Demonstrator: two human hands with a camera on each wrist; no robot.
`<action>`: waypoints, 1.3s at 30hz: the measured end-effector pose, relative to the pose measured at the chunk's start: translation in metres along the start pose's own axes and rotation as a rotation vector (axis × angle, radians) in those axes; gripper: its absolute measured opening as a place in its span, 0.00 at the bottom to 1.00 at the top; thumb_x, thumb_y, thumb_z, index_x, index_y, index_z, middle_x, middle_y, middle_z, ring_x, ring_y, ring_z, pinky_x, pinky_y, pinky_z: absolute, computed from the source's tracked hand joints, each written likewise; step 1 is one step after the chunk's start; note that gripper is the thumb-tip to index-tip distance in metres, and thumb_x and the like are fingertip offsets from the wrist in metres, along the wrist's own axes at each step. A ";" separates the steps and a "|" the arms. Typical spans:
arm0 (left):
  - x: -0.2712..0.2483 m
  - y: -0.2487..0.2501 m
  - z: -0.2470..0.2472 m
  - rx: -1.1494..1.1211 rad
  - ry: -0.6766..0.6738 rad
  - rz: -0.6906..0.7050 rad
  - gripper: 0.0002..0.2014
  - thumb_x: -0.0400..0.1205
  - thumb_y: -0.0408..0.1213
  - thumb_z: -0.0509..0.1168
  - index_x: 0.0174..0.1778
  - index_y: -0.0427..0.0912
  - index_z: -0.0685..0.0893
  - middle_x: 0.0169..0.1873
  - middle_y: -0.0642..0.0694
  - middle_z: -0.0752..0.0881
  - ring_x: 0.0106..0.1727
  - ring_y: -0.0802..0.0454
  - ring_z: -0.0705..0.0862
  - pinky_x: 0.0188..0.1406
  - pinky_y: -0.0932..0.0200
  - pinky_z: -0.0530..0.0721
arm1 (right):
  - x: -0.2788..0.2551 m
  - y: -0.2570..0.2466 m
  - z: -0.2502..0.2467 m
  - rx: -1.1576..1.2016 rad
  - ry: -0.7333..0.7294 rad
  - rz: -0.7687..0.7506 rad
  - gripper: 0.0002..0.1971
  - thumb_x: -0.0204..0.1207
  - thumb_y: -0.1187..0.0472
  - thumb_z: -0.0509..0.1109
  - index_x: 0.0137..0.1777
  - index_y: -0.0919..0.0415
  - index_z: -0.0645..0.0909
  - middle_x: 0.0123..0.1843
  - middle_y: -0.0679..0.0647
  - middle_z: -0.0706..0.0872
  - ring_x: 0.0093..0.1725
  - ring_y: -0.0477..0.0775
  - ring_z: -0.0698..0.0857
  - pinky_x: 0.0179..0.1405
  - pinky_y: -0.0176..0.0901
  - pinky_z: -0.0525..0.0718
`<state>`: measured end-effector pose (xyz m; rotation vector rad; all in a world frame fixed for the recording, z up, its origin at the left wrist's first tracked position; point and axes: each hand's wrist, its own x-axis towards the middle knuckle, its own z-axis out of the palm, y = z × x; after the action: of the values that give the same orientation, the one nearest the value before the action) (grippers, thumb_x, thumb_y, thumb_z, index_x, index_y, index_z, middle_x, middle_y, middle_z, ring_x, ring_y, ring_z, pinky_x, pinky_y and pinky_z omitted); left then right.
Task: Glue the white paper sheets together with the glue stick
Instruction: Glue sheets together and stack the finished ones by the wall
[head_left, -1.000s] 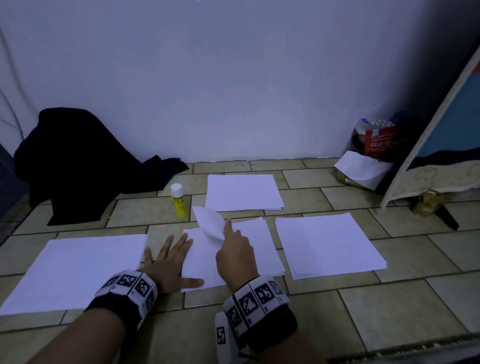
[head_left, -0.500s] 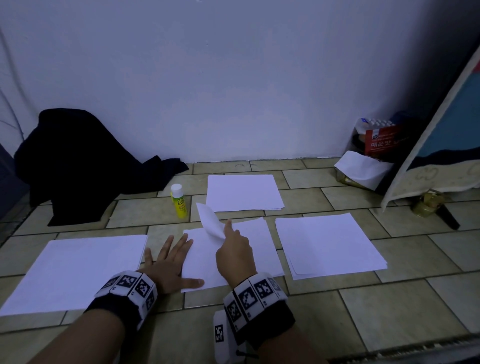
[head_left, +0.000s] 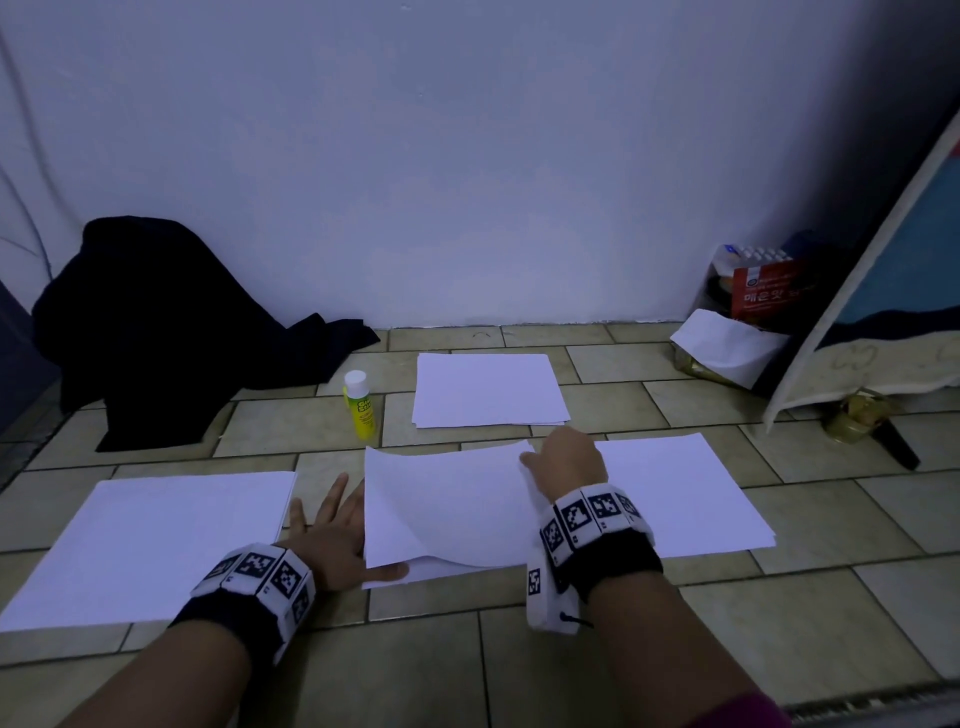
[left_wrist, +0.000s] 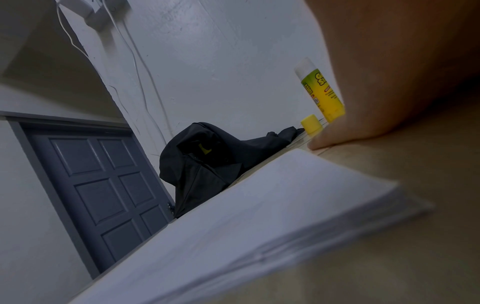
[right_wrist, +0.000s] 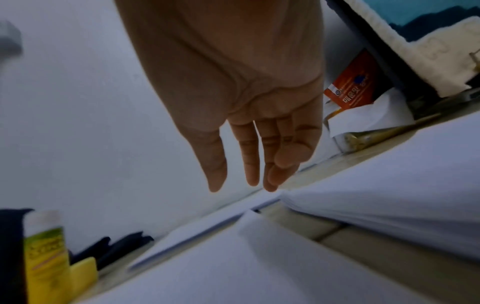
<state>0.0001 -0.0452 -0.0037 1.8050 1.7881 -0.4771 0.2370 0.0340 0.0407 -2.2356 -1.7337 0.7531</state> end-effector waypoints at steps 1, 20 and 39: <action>0.000 0.000 0.000 -0.002 -0.002 0.002 0.74 0.42 0.91 0.34 0.83 0.51 0.30 0.81 0.52 0.27 0.79 0.48 0.22 0.75 0.27 0.32 | 0.005 0.003 0.002 -0.027 -0.018 0.030 0.18 0.78 0.53 0.70 0.32 0.60 0.69 0.41 0.55 0.80 0.44 0.56 0.79 0.40 0.41 0.74; -0.002 0.001 -0.002 -0.029 0.025 0.021 0.81 0.27 0.89 0.28 0.80 0.52 0.24 0.79 0.56 0.23 0.81 0.48 0.24 0.76 0.28 0.34 | 0.034 0.013 0.014 -0.066 0.006 0.118 0.16 0.75 0.68 0.68 0.29 0.61 0.67 0.31 0.52 0.73 0.37 0.55 0.77 0.24 0.35 0.69; -0.001 0.001 -0.001 -0.029 0.022 0.025 0.80 0.29 0.89 0.28 0.80 0.52 0.25 0.80 0.55 0.25 0.80 0.49 0.24 0.75 0.27 0.33 | 0.042 0.019 0.013 -0.021 -0.070 -0.019 0.14 0.78 0.70 0.67 0.62 0.64 0.85 0.65 0.58 0.85 0.64 0.55 0.82 0.64 0.42 0.81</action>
<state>0.0006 -0.0454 -0.0015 1.8173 1.7758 -0.4204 0.2537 0.0669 0.0101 -2.2278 -1.7998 0.8223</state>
